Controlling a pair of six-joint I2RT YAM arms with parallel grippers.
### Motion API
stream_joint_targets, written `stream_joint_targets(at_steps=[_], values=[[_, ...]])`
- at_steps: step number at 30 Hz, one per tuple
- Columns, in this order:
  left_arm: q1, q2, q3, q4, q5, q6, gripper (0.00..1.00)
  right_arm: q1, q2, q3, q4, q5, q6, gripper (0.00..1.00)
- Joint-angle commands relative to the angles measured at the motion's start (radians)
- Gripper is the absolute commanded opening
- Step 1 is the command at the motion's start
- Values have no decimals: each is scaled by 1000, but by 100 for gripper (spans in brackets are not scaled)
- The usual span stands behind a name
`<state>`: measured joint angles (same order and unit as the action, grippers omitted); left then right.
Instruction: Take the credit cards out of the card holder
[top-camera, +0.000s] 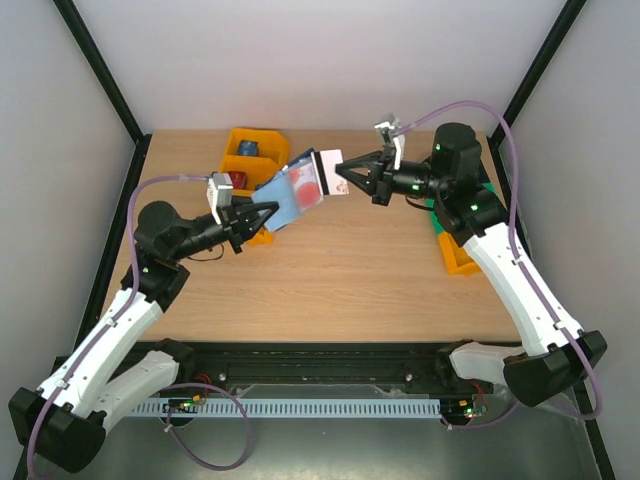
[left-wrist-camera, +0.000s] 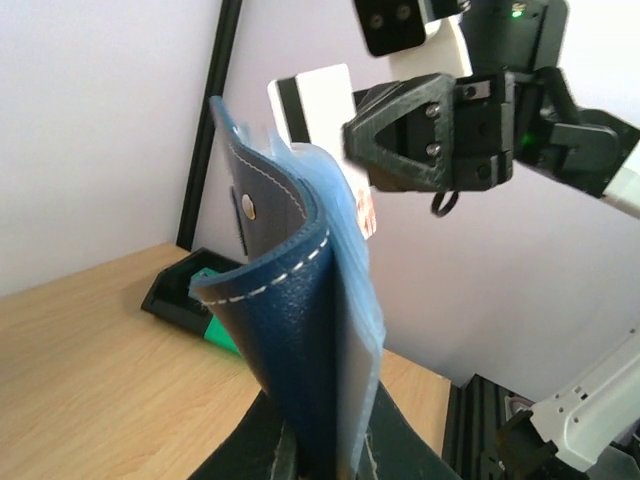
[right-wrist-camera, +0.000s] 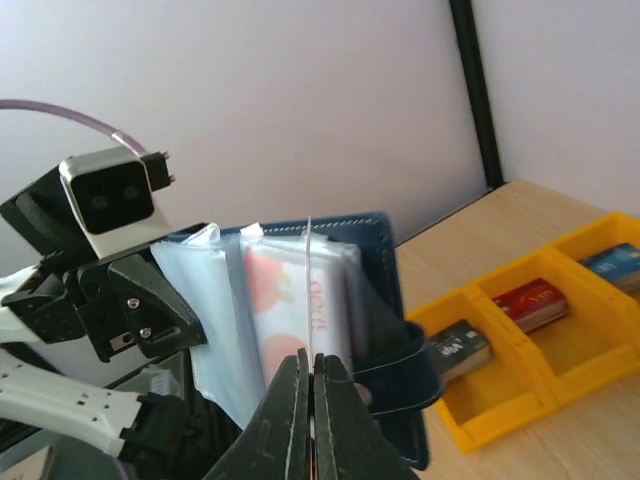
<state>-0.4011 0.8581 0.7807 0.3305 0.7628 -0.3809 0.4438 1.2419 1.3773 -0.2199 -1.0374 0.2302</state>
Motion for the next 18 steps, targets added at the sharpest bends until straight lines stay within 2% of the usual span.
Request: stream_joint_targets(at_steps=[1, 5, 9, 18], values=[[-5, -2, -25, -52, -69, 38, 2, -51, -49, 14, -29, 23, -6, 1], [-17, 46, -86, -105, -76, 68, 2, -102, -80, -5, 0, 92, 45, 2], [-92, 98, -114, -136, -76, 181, 2, -122, -107, -9, -16, 166, 63, 1], [-239, 399, -103, 8, -69, 155, 2, -125, -134, -22, -131, 235, -15, 2]])
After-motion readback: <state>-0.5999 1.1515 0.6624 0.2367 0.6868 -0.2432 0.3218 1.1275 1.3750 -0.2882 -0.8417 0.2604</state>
